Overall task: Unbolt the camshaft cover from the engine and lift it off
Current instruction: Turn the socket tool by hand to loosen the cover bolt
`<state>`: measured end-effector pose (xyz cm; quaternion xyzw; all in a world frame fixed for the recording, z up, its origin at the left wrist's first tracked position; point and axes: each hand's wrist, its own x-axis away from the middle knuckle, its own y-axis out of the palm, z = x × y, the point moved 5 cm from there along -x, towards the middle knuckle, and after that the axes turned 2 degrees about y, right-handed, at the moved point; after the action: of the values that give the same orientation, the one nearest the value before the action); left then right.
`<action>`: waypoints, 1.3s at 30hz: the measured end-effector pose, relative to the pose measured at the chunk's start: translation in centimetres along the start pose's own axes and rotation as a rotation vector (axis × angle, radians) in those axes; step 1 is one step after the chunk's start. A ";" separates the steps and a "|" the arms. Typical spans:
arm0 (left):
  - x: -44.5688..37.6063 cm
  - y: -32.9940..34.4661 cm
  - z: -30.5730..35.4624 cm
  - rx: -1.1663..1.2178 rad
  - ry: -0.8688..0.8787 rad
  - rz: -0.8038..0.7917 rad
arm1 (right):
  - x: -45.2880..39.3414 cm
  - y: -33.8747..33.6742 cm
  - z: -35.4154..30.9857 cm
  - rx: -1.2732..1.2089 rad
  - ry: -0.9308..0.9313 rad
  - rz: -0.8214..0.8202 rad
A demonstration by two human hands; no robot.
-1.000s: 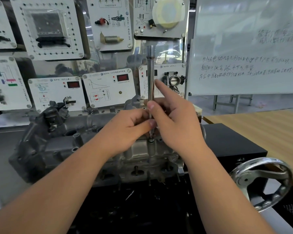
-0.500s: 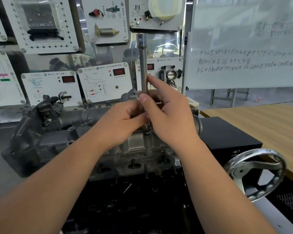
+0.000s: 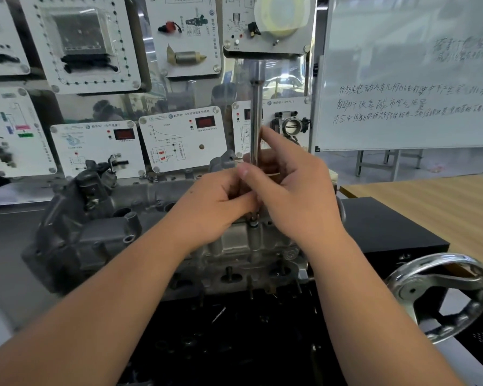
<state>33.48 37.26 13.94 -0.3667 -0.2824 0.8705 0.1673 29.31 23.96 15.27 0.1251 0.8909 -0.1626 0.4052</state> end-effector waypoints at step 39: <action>0.2 -0.2 -0.7 0.135 -0.018 -0.018 | 0.5 0.6 -0.4 0.033 -0.037 0.016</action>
<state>33.86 37.76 13.56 -0.3443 -0.2277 0.8893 0.1970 28.93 24.69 14.97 0.1357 0.8794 -0.1766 0.4207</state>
